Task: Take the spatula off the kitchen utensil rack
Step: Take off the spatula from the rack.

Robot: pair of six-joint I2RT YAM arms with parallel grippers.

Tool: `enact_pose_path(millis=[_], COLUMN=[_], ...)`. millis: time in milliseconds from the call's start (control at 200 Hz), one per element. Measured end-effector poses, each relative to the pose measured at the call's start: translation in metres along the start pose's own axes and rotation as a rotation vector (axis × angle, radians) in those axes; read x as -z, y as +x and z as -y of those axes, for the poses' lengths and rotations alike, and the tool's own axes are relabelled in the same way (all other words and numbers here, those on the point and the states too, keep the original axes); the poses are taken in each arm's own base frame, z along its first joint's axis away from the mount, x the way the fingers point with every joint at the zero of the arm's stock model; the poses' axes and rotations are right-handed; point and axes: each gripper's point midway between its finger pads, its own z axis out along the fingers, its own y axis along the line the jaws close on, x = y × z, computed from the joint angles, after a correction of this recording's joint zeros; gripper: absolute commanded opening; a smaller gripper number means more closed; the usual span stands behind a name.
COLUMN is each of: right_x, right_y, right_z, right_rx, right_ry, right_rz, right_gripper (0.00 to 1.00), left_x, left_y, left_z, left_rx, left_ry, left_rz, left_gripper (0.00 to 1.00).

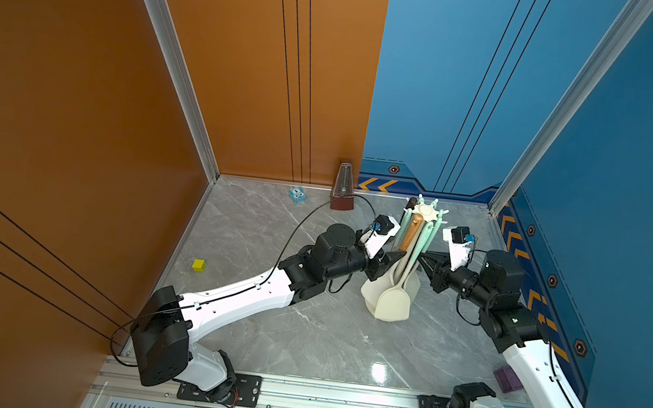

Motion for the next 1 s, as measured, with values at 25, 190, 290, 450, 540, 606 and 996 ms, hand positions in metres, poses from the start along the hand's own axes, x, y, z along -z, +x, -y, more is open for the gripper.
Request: enact_pose_path(millis=[25, 190, 290, 450, 540, 606, 996], right_x=[0.0, -0.001, -0.001, -0.001, -0.001, -0.001, -0.002], right_y=[0.0, 0.001, 0.001, 0.001, 0.002, 0.002, 0.003], right_z=[0.0, -0.003, -0.004, -0.004, -0.006, -0.006, -0.002], right_rx=[0.001, 0.014, 0.021, 0.031, 0.035, 0.039, 0.066], right_ry=[0.0, -0.003, 0.003, 0.018, 0.015, 0.022, 0.058], right_rz=[0.0, -0.003, -0.003, -0.004, -0.006, -0.007, -0.007], right_gripper=[0.18, 0.18, 0.18, 0.18, 0.18, 0.18, 0.16], left_x=[0.0, -0.003, -0.007, -0.011, -0.012, -0.013, -0.018], left_y=[0.0, 0.002, 0.007, 0.012, 0.012, 0.012, 0.016], left_z=[0.002, 0.016, 0.015, 0.009, 0.005, 0.004, 0.001], left_rx=[-0.001, -0.004, -0.003, -0.003, -0.003, -0.004, 0.003], left_ry=[0.005, 0.029, 0.021, -0.017, -0.04, -0.05, -0.081], left_rz=[0.0, -0.003, -0.015, -0.023, -0.02, -0.016, -0.016], left_gripper=[0.49, 0.46, 0.42, 0.36, 0.33, 0.32, 0.05])
